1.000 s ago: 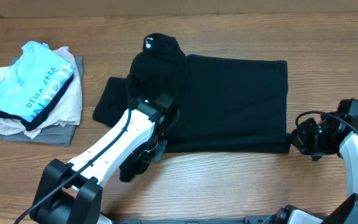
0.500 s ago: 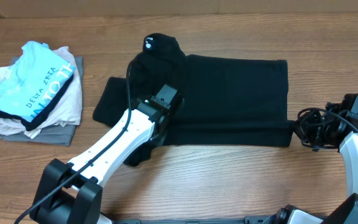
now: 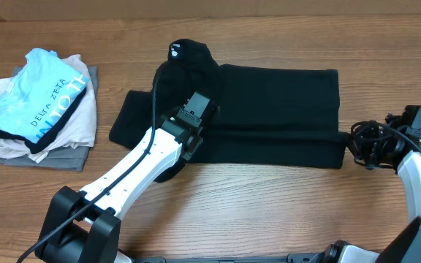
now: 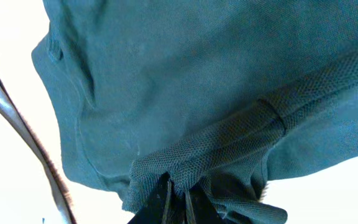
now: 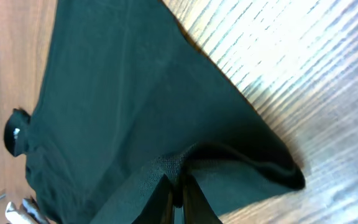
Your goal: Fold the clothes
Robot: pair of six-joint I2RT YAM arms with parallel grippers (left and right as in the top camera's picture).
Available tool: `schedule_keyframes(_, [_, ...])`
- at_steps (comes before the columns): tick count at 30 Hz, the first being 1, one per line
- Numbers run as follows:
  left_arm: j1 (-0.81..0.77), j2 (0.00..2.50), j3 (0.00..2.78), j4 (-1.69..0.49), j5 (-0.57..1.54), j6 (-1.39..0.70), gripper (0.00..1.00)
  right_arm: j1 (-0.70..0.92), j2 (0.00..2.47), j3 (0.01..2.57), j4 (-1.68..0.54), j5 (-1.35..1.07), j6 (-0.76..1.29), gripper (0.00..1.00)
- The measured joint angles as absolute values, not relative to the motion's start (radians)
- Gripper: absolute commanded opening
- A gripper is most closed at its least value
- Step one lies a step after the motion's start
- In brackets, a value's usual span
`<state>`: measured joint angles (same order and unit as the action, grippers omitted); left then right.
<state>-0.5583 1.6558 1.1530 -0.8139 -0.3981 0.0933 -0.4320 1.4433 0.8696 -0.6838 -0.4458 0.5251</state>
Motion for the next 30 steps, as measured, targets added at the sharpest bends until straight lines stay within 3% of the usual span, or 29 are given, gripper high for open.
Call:
schedule_keyframes(10, [-0.554,1.662,1.153,-0.76,-0.402,0.139,0.13,-0.424,1.52,0.87,-0.596,-0.446,0.547,0.05])
schedule_keyframes(12, [-0.55,1.676,1.153,-0.751,-0.402,0.142,0.16,-0.423,1.52,0.87,-0.581,-0.447,0.55,0.19])
schedule_keyframes(14, [-0.549,1.692,1.153,-0.749,-0.402,0.146,0.21,-0.423,1.52,0.87,-0.57,-0.447,0.557,0.46])
schedule_keyframes(16, [-0.548,1.708,1.153,-0.746,-0.405,0.154,0.31,-0.423,1.52,0.871,-0.563,-0.446,0.554,0.5])
schedule_keyframes(21, [-0.548,1.73,1.153,-0.747,-0.422,0.154,0.61,-0.423,1.52,0.871,-0.567,-0.445,0.553,0.52])
schedule_keyframes(28, [-0.513,1.731,1.199,-0.914,-0.447,0.029,0.73,-0.423,1.52,0.871,-0.659,-0.447,0.553,0.54])
schedule_keyframes(30, [-0.493,1.731,1.229,-0.979,-0.395,-0.006,0.7,-0.423,1.52,0.872,-0.687,-0.447,0.55,0.54])
